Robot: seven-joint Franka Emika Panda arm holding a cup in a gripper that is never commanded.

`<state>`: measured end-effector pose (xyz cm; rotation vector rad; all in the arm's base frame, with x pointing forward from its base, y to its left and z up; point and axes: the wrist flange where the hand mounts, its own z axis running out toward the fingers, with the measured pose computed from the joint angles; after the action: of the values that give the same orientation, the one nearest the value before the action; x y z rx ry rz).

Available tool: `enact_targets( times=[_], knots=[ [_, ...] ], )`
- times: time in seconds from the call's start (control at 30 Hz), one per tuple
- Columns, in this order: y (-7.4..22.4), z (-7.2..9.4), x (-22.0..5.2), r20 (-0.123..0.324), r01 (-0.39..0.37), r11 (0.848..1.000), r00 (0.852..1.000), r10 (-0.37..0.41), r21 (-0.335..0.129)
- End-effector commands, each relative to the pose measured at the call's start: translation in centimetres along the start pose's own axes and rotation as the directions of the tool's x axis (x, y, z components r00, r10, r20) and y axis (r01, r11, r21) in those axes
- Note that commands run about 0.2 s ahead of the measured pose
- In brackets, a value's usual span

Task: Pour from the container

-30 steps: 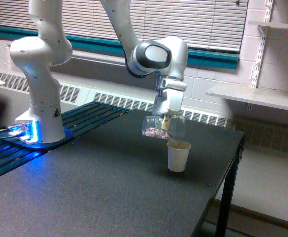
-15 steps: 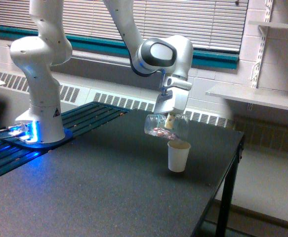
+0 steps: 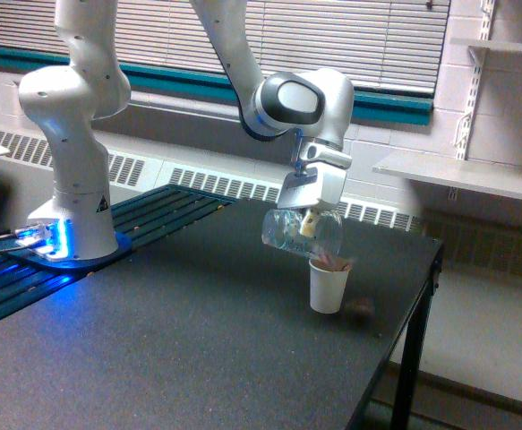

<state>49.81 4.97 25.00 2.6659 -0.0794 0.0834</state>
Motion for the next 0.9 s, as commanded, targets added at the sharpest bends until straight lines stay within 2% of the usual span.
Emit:
enact_targets(
  times=[0.03, 0.6, 0.9],
  knots=[
    [-0.2, 0.2, -0.2, 0.006, 0.042, 0.999, 0.999, -0.042, -0.013],
    [0.2, -0.2, -0.2, -0.009, 0.031, 0.999, 0.999, -0.031, -0.008],
    [1.5, -1.2, -0.1, -0.039, 0.008, 1.0, 0.999, -0.007, 0.024]
  ],
)
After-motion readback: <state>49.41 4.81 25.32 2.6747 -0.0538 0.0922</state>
